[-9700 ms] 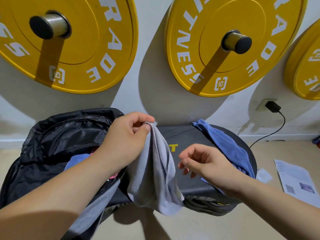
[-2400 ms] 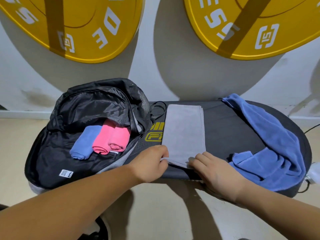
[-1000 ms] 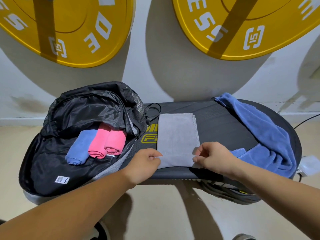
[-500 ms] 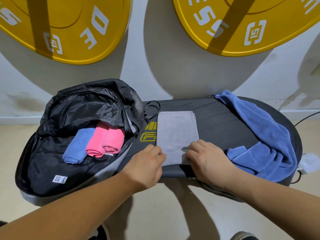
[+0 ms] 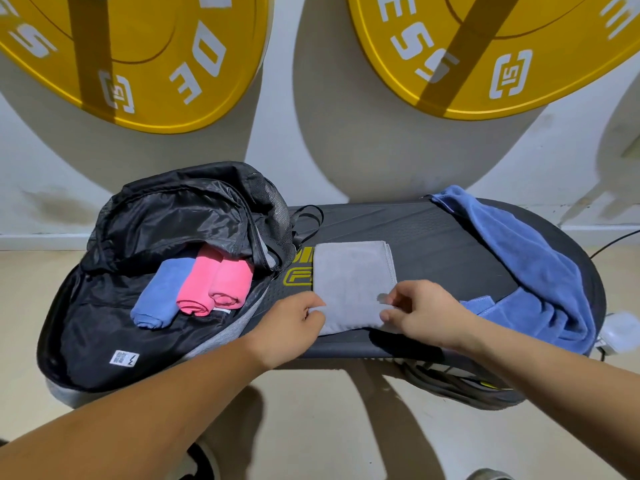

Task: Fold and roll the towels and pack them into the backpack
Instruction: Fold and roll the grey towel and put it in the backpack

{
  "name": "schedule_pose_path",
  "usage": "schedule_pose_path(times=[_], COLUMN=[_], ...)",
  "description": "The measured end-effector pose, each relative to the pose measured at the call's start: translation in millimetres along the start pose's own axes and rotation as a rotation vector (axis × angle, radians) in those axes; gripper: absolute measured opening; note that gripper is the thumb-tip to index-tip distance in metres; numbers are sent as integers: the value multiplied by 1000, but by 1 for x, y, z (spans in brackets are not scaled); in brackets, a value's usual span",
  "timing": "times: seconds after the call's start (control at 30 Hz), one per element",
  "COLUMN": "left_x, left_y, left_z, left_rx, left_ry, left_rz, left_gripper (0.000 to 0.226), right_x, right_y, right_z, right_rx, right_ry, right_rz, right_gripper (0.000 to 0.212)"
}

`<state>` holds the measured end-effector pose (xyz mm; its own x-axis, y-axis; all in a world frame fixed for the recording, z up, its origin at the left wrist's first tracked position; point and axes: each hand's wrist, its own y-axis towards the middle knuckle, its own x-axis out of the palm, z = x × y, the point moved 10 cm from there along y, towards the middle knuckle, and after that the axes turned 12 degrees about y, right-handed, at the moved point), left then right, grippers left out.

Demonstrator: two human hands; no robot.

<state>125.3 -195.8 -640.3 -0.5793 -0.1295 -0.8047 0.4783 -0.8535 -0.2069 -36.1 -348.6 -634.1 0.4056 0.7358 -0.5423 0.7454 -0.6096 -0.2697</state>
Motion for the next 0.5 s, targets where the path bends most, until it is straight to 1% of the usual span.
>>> schedule_pose_path(times=[0.03, 0.1, 0.17, 0.2, 0.23, 0.3, 0.37, 0.4, 0.47, 0.5], left_x=[2, 3, 0, -4, -11, -19, -9, -1, 7, 9], left_y=[0, 0, 2, 3, 3, 0, -12, -18, -28, -30], left_z=[-5, -12, -14, -12, -4, 22, 49, 56, 63, 62], left_rx=[-53, -121, -128, -97, -23, 231, 501, 583, 633, 631], left_ry=[-57, -85, 9, 98, 194, 373, 553, 632, 709, 716], left_rz=[-9, 1, 40, 80, 148, 262, 266, 251, 236, 238], left_gripper=[16, 9, 5, 5, 6, 2, 14, 15, 12, 12], right_x=[-2, -2, -2, -3, -5, -10, -4, 5, 21, 26], right_y=[1, -1, -2, -2, -2, -1, -5, -6, -8, -12], right_z=[4, 11, 16, 16, 13, -6, -28, -35, -41, -45], right_rx=[58, 158, 203, 192, 142, -77, -325, -405, -497, -547], right_ry=[88, 222, 283, 268, 192, -67, -300, -416, -644, -701], right_rz=[12, 45, 79, 98, 124, 199, 212, 177, 119, 119], right_gripper=[14, 18, 19, 18, 17, 12, 10, 13, 18, 18])
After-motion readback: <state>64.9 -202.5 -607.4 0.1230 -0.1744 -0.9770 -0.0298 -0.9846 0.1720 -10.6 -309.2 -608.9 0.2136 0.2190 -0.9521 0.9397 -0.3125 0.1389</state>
